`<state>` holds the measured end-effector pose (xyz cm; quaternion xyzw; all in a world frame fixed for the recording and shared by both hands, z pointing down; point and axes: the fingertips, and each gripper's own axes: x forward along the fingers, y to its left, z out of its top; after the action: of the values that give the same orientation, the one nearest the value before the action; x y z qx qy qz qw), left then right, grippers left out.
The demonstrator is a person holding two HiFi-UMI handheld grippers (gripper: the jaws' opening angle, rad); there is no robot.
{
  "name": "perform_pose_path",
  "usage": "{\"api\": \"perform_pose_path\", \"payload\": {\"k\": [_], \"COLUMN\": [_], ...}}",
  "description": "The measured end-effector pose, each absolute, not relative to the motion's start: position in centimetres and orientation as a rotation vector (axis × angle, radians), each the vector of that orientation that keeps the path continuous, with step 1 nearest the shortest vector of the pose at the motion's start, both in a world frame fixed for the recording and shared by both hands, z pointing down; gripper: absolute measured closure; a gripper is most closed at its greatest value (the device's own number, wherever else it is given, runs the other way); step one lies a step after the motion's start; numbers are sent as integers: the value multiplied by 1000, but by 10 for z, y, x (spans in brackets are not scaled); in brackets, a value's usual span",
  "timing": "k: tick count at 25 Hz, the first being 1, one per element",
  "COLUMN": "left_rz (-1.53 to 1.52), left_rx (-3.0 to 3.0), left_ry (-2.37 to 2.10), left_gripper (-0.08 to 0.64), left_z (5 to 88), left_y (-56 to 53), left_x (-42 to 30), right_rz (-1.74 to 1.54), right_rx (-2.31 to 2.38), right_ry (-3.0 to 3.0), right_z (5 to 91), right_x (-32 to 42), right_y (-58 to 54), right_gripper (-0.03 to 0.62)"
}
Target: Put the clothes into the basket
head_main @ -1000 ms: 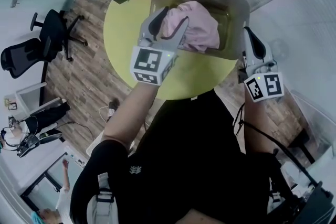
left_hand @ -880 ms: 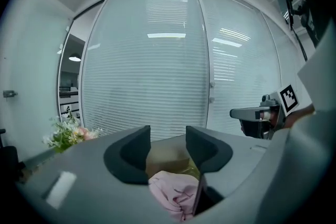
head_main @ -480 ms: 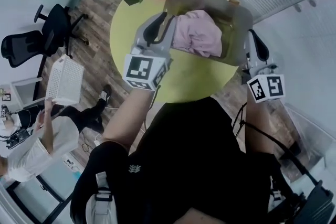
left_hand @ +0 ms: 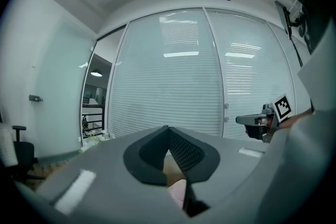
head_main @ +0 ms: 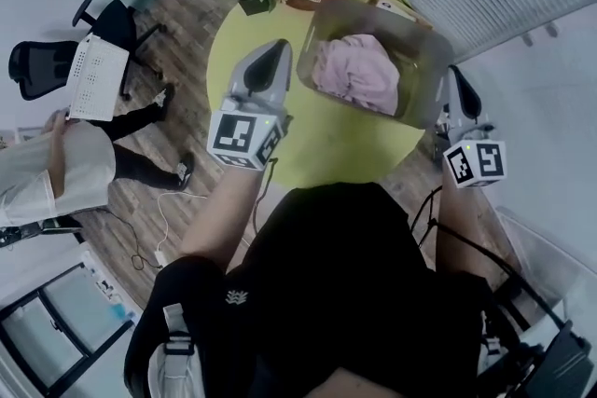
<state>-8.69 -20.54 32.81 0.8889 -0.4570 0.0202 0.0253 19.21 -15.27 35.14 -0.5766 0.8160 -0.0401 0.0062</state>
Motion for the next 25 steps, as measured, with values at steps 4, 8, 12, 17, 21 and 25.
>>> {"api": "perform_pose_path", "payload": {"k": [4, 8, 12, 17, 21, 25], "left_rz": [63, 56, 51, 62, 42, 43], "left_rx": [2709, 2677, 2685, 2685, 2684, 2683], "left_ry": [-1457, -1482, -1483, -1480, -1494, -1487], "left_gripper": [553, 554, 554, 554, 554, 554], "left_z": [335, 341, 346, 351, 350, 352], "left_y": [-193, -187, -189, -197, -183, -188], "left_x": [-106, -120, -129, -129, -124, -125], "right_rz": [-94, -84, -86, -108, -92, -92], "right_rx": [-1798, -1809, -1821, -1825, -1804, -1805], "right_ry": [2610, 2633, 2630, 2638, 2638, 2635], "right_z": [354, 356, 362, 372, 372, 373], "right_x": [181, 171, 163, 162, 168, 167], "right_y": [-149, -147, -146, -149, -138, -142], "right_gripper": [591, 591, 591, 591, 591, 591]}}
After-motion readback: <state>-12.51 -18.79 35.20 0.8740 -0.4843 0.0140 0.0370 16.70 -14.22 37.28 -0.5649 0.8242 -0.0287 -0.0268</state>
